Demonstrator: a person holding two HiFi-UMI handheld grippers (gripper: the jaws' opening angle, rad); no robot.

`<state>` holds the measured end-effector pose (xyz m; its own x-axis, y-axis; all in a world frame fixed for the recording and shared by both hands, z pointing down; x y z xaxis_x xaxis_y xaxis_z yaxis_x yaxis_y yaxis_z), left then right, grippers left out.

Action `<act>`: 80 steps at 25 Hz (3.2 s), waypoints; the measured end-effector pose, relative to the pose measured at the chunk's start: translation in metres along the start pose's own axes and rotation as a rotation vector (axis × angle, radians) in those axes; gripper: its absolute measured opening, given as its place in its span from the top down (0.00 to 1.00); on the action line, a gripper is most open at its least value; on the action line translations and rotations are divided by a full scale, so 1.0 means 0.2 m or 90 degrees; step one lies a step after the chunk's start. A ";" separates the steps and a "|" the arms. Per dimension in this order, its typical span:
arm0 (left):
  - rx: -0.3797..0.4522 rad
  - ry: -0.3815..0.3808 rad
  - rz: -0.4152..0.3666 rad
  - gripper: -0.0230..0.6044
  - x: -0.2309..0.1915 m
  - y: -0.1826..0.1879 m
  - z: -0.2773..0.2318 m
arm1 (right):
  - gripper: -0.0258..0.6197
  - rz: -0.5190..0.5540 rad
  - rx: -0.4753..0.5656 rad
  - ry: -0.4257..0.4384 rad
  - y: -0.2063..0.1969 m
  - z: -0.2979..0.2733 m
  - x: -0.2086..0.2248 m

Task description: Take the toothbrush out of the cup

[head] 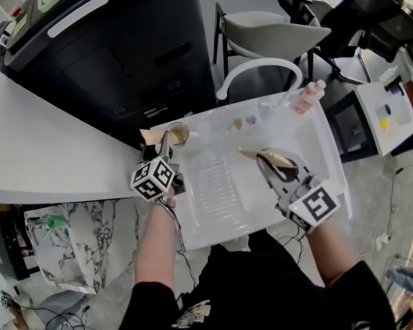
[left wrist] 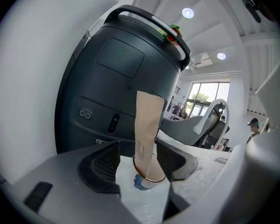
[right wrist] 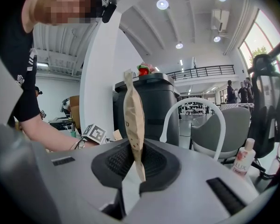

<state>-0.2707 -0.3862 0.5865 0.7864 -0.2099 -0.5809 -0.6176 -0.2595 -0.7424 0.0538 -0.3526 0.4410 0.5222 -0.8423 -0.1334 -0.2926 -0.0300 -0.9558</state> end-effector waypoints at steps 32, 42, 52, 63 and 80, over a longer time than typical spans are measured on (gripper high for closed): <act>0.064 -0.046 -0.056 0.89 0.18 0.16 0.06 | 0.92 0.000 0.039 0.005 0.00 -0.07 0.06; 0.129 -0.128 -0.132 0.89 0.39 0.40 0.39 | 0.92 0.000 0.066 0.008 0.09 -0.09 -0.06; 0.153 -0.193 -0.219 0.89 0.53 0.51 0.72 | 0.92 0.006 0.095 -0.006 0.20 -0.08 -0.18; 0.132 -0.241 -0.264 0.89 0.57 0.42 1.09 | 0.92 0.016 0.104 -0.025 0.25 0.00 -0.39; 0.053 -0.287 -0.269 0.89 0.51 0.14 1.45 | 0.92 -0.001 0.106 -0.074 0.23 0.25 -0.70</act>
<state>-0.2074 -0.1411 0.4095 0.8988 0.3183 -0.3014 -0.2641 -0.1556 -0.9519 0.0068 -0.2101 0.4020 0.6146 -0.7740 -0.1524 -0.1605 0.0664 -0.9848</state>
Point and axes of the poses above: the fingertips, and each gripper's own axes: z backward along the fingers, x to its right, y out of its top, the point moved 6 cm from there along z, backward along the fingers, and after that the axes turned 11 degrees about z, right-handed, at the moved point
